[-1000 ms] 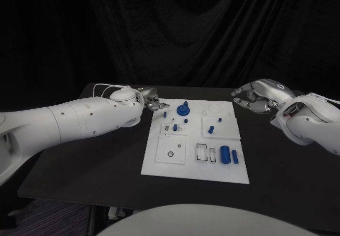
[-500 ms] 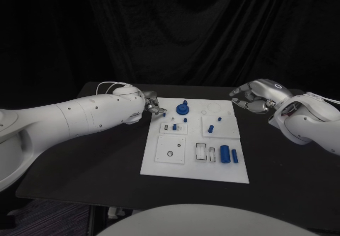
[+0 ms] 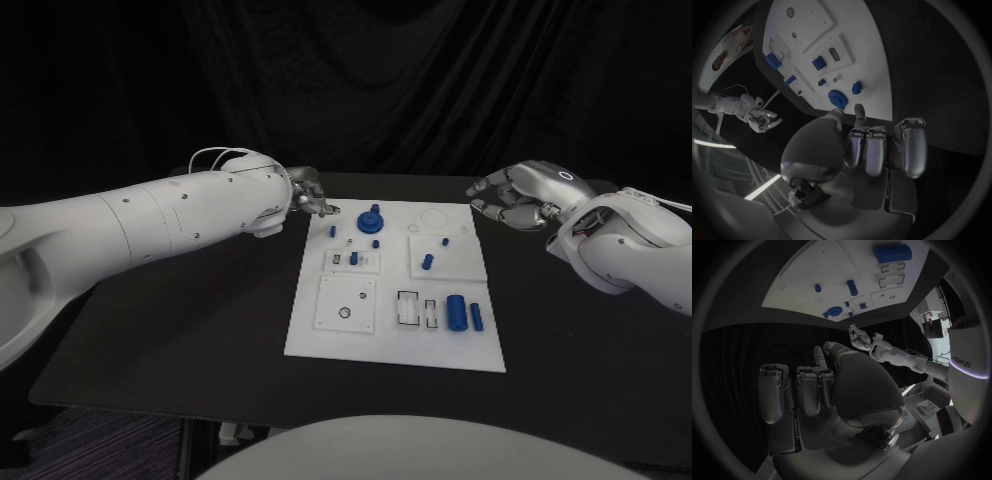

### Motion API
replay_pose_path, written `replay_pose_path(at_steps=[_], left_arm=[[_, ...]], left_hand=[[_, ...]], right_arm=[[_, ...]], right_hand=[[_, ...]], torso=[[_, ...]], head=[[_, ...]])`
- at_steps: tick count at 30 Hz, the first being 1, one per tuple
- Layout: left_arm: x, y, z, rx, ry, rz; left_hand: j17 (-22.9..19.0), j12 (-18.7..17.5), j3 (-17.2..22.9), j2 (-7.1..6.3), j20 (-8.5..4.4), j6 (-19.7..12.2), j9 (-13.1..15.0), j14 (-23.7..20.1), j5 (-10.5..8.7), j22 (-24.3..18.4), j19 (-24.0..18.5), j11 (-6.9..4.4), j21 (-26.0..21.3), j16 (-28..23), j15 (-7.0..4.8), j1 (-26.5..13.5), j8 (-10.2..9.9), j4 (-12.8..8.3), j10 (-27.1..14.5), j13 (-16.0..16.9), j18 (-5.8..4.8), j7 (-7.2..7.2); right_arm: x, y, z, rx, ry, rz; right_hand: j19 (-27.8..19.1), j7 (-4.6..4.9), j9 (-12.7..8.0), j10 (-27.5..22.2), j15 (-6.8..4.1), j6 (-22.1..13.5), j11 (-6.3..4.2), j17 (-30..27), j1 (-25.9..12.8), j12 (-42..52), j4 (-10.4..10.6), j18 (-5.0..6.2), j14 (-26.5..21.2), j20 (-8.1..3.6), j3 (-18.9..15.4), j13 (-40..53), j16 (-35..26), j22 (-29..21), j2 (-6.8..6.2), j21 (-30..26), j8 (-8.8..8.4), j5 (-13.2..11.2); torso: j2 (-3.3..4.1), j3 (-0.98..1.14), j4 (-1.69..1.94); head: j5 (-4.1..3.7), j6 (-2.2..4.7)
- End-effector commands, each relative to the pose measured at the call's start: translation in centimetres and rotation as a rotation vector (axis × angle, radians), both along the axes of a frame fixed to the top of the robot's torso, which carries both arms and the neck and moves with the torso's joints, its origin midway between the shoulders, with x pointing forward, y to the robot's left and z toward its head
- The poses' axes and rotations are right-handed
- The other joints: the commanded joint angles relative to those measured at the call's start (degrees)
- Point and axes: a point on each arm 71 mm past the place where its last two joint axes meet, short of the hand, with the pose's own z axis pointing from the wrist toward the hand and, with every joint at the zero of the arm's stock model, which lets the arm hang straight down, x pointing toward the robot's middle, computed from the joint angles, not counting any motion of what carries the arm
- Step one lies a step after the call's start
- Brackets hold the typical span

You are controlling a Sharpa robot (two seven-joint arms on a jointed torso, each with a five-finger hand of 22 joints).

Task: Assemble the parts on the task board

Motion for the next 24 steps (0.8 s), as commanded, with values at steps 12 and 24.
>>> replay_pose_path(at_steps=[12, 24], left_arm=[[0.19, 0.24, 0.61, -0.002, 0.04, -0.009], [0.63, -0.51, 0.16, 0.091, 0.145, 0.004]], left_hand=[[15.09, 0.2, 1.33, -0.15, 0.57, 0.53, 0.31, 5.95, 5.29, 11.86, 0.75, 0.16, -0.39, 0.15, 0.37, 2.61, -0.46, -0.45, 5.9, 15.06, -0.13, -0.43], [15.09, 0.2, 5.84, -0.76, 0.56, 0.52, 0.23, 5.95, -0.66, 11.76, 0.55, 0.28, -0.71, 0.15, 0.44, 3.5, -1.55, 0.05, 5.9, 15.06, -0.07, -0.24]], right_arm=[[0.14, 0.0, -0.11, -0.005, 0.007, -0.014], [0.22, 0.29, -0.09, -0.002, 0.001, -0.006]], right_hand=[[4.55, -0.13, -0.12, 6.07, 0.38, 0.25, 0.23, 15.09, -0.53, 0.15, -0.01, -0.12, 6.1, 0.41, 0.34, 15.09, 0.16, 14.05, -0.14, -0.29, -0.13, 0.26], [4.55, -0.13, -0.13, 6.07, 0.37, 0.23, 0.22, 15.09, -0.58, 0.15, 0.0, -0.12, 6.1, 0.41, 0.32, 15.09, 0.16, 14.05, -0.19, -0.3, -0.15, 0.26]], torso=[[-0.07, 0.16, 0.08], [0.01, 0.03, 0.01]], head=[[0.13, -0.01], [-0.19, -0.01]])
